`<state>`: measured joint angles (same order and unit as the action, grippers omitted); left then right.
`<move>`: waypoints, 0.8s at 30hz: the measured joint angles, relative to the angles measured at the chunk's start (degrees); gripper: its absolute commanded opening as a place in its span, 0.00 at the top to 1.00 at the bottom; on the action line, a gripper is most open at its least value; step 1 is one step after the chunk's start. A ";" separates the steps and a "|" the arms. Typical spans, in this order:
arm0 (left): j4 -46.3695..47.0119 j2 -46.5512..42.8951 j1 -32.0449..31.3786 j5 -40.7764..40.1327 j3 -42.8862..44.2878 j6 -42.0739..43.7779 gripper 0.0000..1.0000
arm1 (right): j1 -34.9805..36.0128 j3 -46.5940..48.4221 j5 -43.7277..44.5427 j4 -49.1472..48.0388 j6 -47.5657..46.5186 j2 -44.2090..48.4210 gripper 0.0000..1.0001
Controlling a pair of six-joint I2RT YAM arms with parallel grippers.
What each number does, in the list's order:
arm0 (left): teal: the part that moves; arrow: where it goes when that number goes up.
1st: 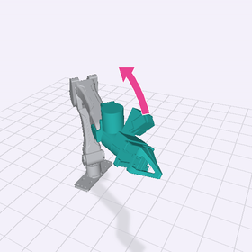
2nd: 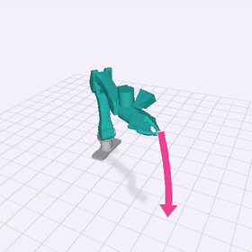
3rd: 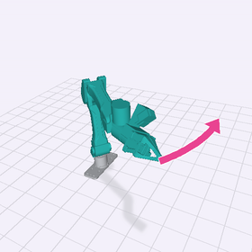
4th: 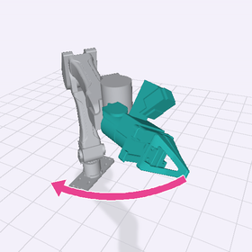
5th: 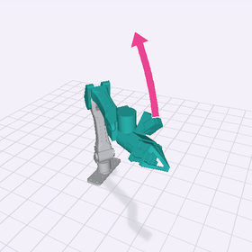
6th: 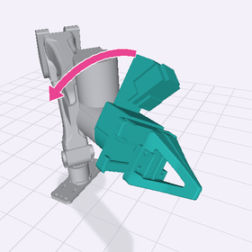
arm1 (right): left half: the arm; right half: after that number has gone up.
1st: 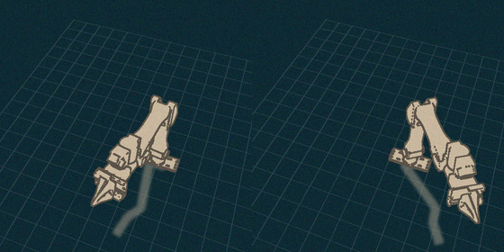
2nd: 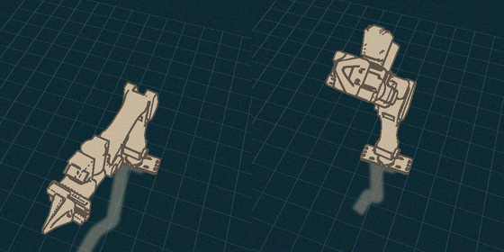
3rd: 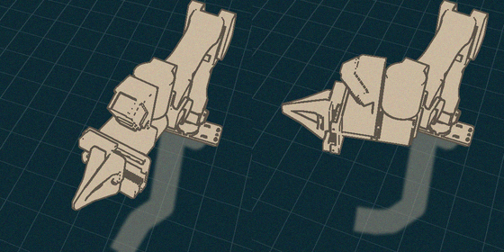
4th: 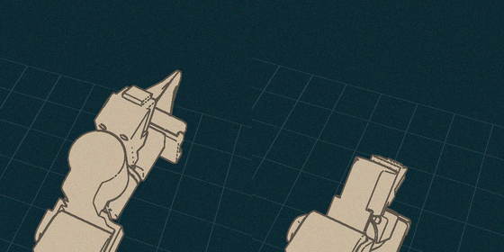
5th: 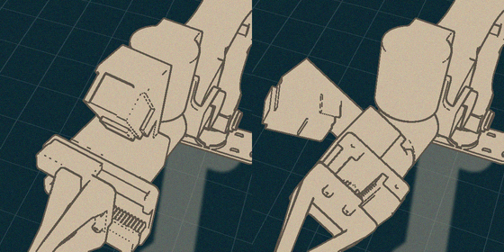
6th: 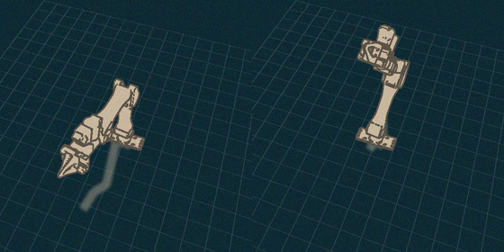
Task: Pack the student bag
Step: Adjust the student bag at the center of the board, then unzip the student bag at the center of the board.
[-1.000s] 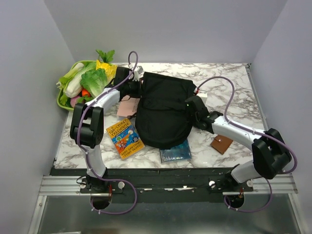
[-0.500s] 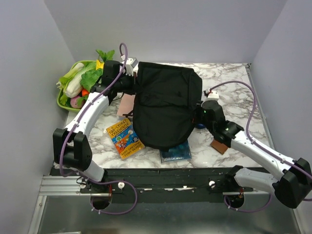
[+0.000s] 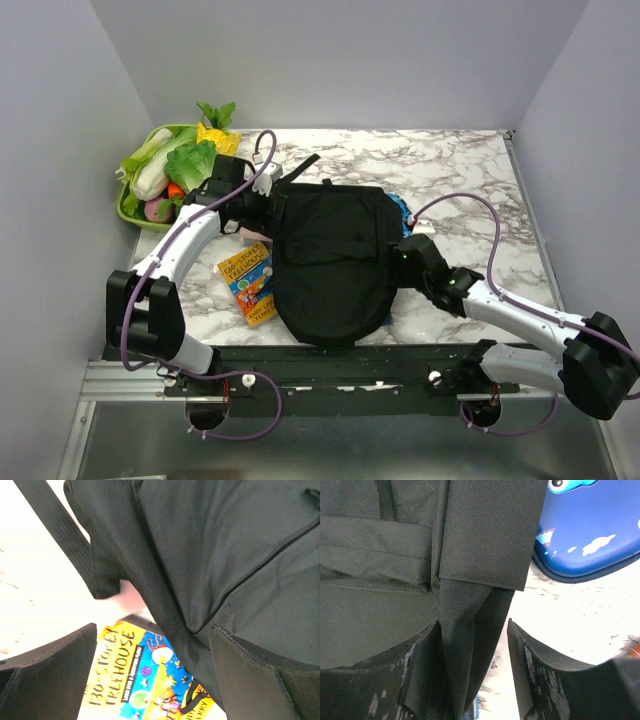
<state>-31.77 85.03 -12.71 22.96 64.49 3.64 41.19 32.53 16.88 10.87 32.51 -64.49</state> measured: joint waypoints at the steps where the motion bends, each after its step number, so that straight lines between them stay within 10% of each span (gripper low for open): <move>1: -1.33 0.00 0.00 0.02 1.46 1.57 0.01 | 0.00 0.39 0.55 0.92 0.15 0.09 0.33; 15: -0.04 4.52 -10.84 8.59 17.57 10.12 0.09 | 0.02 7.91 4.94 4.28 1.29 4.26 0.34; 24: 7.89 20.02 -18.53 9.64 17.00 -3.08 0.10 | 0.02 2.01 8.31 6.43 8.83 14.73 0.35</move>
<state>-23.88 105.06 -31.24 32.60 81.49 0.56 41.21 34.54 25.19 17.30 41.34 -49.76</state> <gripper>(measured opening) 0.898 0.659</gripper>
